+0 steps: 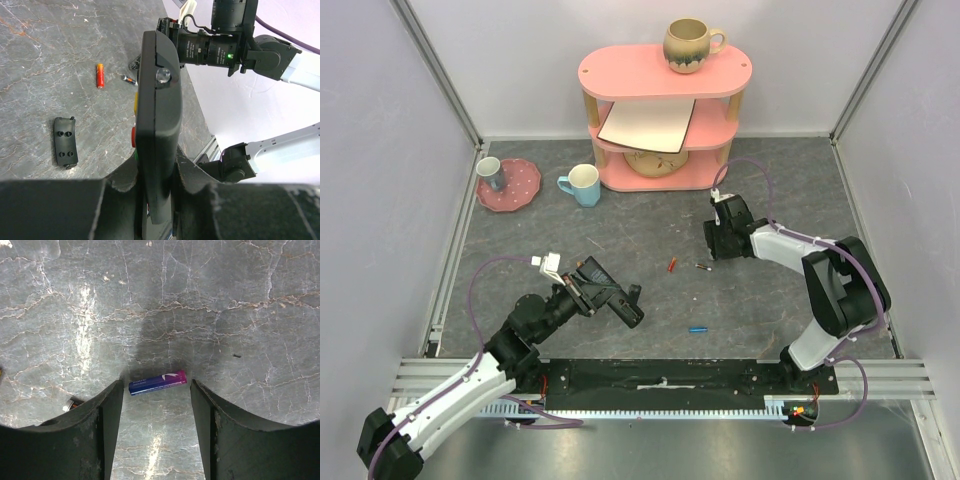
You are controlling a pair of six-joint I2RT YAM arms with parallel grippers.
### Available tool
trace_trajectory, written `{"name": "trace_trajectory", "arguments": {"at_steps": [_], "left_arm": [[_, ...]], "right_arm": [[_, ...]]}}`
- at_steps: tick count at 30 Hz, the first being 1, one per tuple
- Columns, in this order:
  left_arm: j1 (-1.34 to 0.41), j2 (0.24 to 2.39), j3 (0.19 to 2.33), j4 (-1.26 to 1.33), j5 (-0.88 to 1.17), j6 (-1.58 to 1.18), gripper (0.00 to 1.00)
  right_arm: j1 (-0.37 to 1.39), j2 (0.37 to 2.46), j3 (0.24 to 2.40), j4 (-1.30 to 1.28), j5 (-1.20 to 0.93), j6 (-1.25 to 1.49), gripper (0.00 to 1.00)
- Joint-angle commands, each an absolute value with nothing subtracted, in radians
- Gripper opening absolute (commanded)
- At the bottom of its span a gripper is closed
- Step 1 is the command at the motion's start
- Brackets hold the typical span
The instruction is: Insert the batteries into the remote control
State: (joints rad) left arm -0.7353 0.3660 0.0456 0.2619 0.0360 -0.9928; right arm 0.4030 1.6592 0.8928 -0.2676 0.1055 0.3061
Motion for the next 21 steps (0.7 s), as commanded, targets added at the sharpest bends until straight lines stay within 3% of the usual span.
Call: {"name": "trace_trajectory", "arguments": {"at_steps": [1, 6, 16, 19, 21], "left_arm": [[-0.735, 0.371, 0.000, 0.324, 0.048, -0.992, 0.02], [-0.735, 0.367, 0.000, 0.324, 0.049, -0.996, 0.02], [-0.735, 0.356, 0.000, 0.324, 0.049, -0.999, 0.02], [-0.735, 0.351, 0.000, 0.322, 0.048, -0.997, 0.02], [-0.735, 0.350, 0.000, 0.319, 0.046, -0.997, 0.02]], "right_arm": [[0.403, 1.654, 0.861, -0.339, 0.089, 0.311, 0.61], [0.403, 1.667, 0.861, -0.331, 0.083, 0.314, 0.56], [0.403, 1.634, 0.810, -0.269, 0.067, 0.386, 0.32], [0.403, 1.600, 0.802, -0.256, 0.060, 0.417, 0.32], [0.405, 1.592, 0.810, -0.267, 0.069, 0.420, 0.38]]}}
